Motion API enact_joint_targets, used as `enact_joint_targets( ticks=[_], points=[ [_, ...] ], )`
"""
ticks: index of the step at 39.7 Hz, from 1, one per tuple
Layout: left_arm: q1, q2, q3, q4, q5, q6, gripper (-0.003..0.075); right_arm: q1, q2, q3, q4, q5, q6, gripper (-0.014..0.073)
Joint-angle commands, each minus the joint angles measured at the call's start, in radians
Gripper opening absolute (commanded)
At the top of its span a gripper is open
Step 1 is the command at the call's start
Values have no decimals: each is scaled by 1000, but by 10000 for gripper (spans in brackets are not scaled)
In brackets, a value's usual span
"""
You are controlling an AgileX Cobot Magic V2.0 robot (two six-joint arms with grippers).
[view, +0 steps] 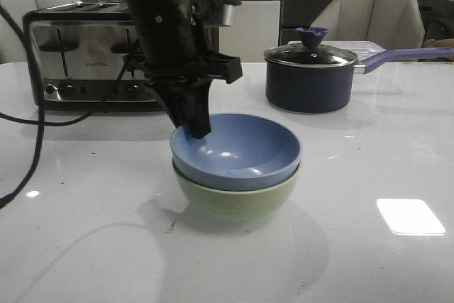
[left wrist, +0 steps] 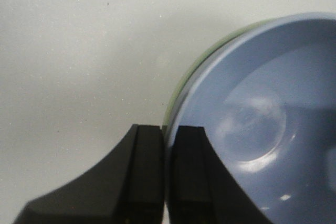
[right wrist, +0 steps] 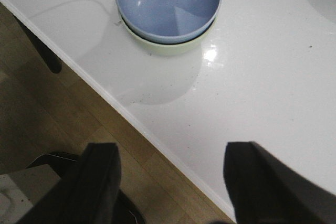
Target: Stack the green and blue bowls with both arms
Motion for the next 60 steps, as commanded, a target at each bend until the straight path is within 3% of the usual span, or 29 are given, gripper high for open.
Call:
enact_joint_targets(
  ticks=[1,7,11,24,36,60],
  points=[
    [-5,-52,-30,-26,-1,-11,188,-2,-2,-27,10,-58,-5,528],
    [-5,-52,-38,-44,-4,-11,384,-2,-2,-27,10,-58,-5,528],
    [-5,-54,-56,-44,6,-11,445,-2,-2,-27,10,-58,-5,528],
    [-5,-208,-102,-30,-8,-2,438,-2,-2,-27,10,-58,-5,528],
    [-5,-446,-31,-28,-32,18,438,-2,-2,-27,10,-58,-5,528],
    [-5,-1033,573,-10,-235,49,438,-2,3,-27,-20,-101,-5,528]
  ],
)
